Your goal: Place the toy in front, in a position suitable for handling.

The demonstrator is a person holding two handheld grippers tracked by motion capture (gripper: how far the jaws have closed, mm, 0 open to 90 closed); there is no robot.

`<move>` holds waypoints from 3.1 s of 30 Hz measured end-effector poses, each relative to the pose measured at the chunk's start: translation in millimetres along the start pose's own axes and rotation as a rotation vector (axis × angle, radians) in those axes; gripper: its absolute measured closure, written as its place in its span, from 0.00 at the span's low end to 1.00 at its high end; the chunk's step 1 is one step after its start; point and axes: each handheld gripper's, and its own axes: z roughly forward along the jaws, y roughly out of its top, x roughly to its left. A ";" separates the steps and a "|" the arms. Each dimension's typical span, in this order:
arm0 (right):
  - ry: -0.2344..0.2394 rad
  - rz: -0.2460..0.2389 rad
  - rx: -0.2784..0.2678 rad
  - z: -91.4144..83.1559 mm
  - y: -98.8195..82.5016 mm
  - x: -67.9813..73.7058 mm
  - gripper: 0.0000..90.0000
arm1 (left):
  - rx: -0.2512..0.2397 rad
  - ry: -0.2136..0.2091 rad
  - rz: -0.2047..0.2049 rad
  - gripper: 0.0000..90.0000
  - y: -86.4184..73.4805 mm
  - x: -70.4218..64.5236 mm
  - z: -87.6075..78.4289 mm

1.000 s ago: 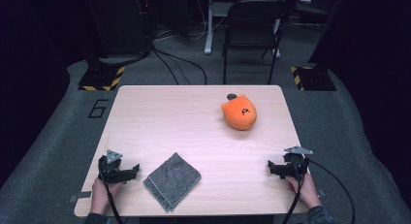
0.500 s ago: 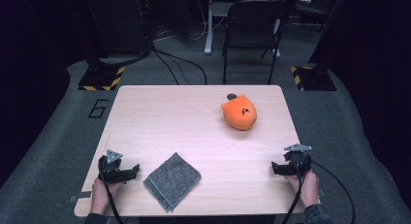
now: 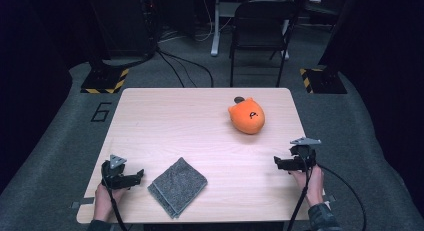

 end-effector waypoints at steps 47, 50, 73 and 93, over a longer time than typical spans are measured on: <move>0.066 -0.006 -0.039 69.5 144.2 36.4 0.07 | 0.000 0.000 0.000 0.11 0.0 0.0 0.0; 0.058 0.000 -0.023 77.7 149.1 36.6 0.08 | 0.000 -0.001 0.000 0.11 0.0 0.0 0.0; 0.038 0.024 0.002 99.5 143.8 32.9 0.63 | 0.000 0.000 0.000 0.11 0.0 0.0 0.0; 0.143 -0.011 -0.089 81.1 141.4 21.1 0.70 | 0.000 0.000 0.000 0.11 0.0 -0.1 0.0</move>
